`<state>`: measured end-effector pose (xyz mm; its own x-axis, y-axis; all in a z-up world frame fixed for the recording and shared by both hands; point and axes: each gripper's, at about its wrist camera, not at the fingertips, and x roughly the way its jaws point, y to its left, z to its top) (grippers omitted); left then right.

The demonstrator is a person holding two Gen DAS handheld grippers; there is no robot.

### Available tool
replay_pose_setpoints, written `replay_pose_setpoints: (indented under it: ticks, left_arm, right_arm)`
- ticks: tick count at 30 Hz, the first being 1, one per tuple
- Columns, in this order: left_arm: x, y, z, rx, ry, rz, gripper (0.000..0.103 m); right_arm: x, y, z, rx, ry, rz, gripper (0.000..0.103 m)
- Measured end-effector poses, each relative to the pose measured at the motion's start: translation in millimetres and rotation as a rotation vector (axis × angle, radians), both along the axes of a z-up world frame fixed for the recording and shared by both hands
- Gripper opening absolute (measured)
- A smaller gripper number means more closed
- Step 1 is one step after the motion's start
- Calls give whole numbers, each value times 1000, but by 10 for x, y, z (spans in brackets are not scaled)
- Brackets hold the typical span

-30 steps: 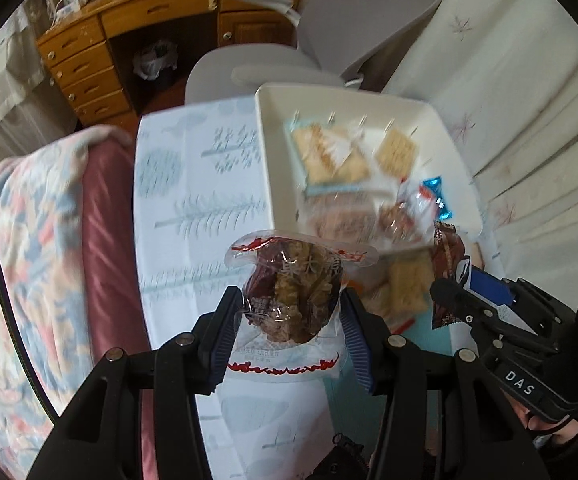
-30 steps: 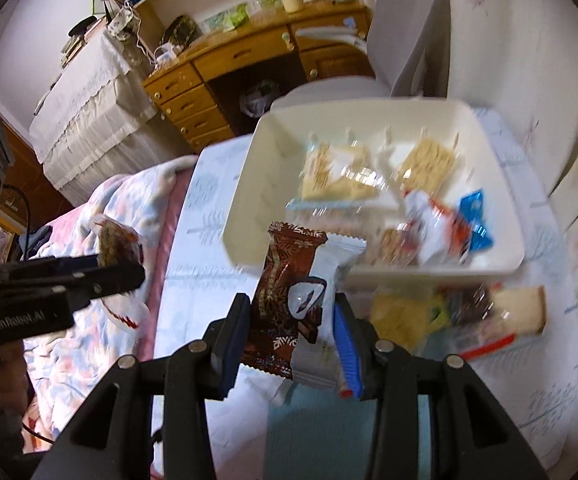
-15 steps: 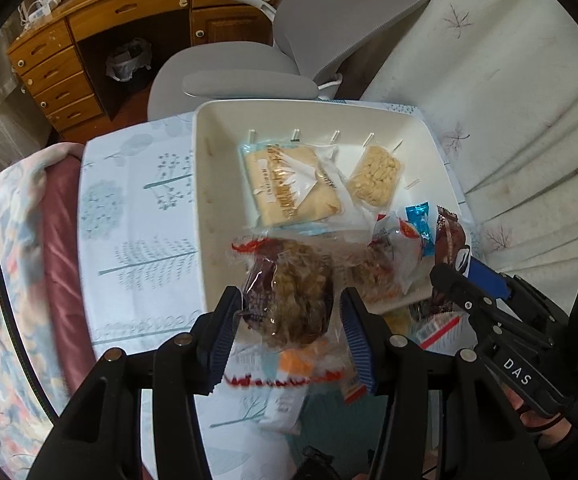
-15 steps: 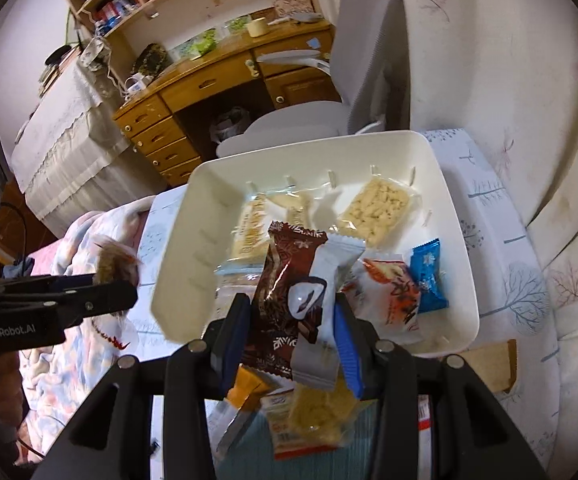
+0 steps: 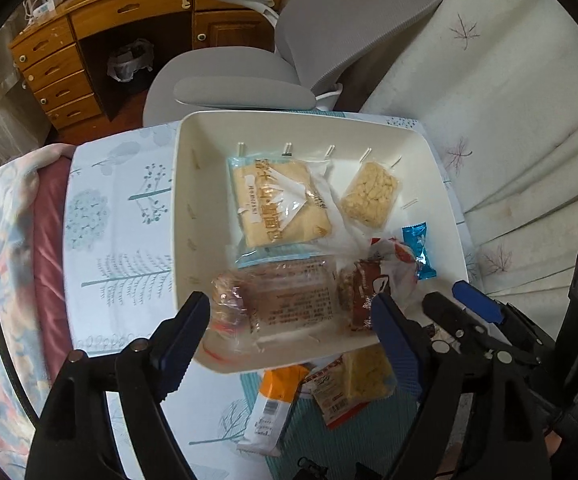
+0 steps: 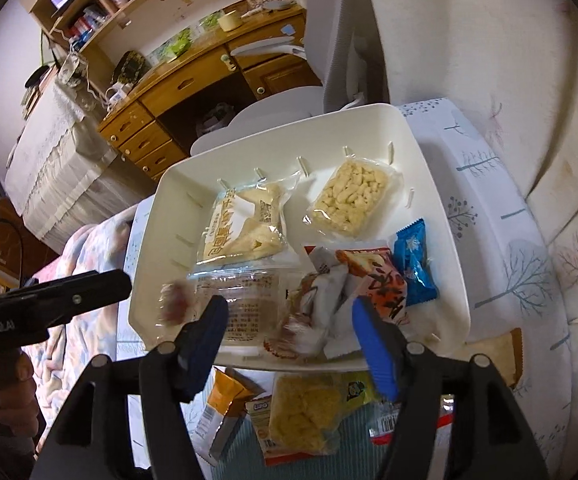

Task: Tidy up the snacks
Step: 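Carry both packets over the white tray and open both tools, then withdraw both tools from the tray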

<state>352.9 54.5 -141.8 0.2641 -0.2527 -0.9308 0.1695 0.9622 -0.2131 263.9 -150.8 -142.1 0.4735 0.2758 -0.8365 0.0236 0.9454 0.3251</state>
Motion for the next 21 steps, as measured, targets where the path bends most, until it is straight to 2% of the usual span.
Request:
replay_pose_setpoints:
  ticks: [5,14,21]
  left_arm:
    - [-201,169,157,-1,-18,16,82]
    - [-793,418,405,-6,-51,-4,82]
    - [-1266,524,436,-9,-64,-33,82]
  right_arm:
    - [-158,38,157,7,-21,-26,76]
    - [-676,217,517,8,-88,-56,78]
    - [-1135,356,550,22,-93,-86,80]
